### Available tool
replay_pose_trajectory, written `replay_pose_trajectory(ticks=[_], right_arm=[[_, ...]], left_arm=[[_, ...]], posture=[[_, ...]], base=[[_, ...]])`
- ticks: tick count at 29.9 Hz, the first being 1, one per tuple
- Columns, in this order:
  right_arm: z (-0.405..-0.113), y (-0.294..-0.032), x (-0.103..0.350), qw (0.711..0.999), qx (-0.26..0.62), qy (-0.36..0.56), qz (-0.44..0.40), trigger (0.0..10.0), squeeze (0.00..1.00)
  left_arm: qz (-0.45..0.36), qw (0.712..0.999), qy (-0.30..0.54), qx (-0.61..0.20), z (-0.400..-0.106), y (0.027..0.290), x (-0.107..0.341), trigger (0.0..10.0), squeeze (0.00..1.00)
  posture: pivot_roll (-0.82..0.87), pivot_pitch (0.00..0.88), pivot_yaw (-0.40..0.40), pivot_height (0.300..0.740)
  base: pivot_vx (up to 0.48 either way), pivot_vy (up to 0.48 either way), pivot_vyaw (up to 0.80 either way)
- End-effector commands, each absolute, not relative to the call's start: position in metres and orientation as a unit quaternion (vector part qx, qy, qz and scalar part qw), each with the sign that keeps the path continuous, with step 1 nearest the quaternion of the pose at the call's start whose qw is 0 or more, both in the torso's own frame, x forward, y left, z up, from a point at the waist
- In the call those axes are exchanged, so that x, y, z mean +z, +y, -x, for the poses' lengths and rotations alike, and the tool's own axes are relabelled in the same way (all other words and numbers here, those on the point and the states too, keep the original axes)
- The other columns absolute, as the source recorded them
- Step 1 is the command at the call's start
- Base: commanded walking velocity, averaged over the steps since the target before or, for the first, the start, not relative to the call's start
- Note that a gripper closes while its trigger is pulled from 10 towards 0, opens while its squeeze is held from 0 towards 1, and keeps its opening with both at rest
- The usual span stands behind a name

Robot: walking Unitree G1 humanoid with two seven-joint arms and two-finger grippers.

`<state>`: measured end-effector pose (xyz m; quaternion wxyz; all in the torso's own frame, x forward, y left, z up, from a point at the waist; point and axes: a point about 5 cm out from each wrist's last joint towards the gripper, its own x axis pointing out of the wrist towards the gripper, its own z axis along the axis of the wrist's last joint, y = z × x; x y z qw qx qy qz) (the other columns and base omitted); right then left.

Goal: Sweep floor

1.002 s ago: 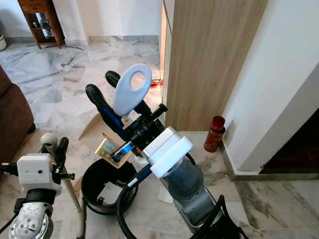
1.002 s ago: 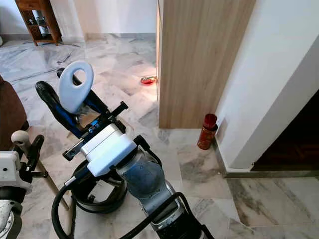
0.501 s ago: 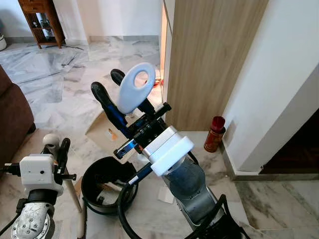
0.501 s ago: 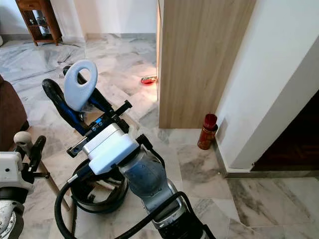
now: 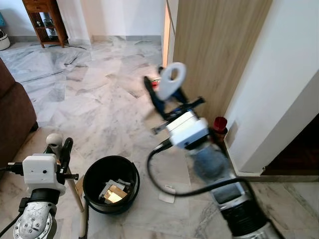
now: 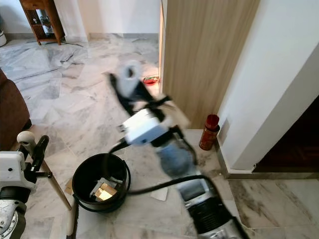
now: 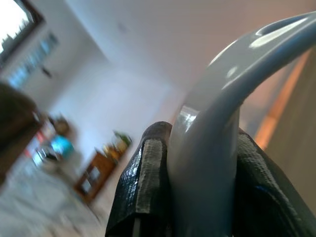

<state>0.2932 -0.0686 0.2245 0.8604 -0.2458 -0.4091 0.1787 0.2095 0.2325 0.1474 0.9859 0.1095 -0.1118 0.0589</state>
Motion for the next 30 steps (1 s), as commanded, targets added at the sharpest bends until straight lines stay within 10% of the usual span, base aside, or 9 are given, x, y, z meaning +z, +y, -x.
replay_pose_trajectory(ticks=[1, 30], right_arm=[[-0.296, -0.083, 0.227, 0.853, 0.155, -0.42, 0.268, 10.0, 0.0], [-0.304, -0.189, 0.126, 0.974, -0.06, -0.167, 0.14, 10.0, 0.0]], left_arm=[[-0.105, 0.985, -0.131, 0.045, -0.211, 0.227, 0.153, 10.0, 0.0], [-0.06, 0.991, -0.115, -0.013, -0.219, 0.203, 0.141, 10.0, 0.0]], posture=[[0.16, 0.045, 0.005, 0.74], [0.14, 0.007, 0.021, 0.74]], base=[[0.0, 0.0, 0.0], [0.0, 0.0, 0.0]])
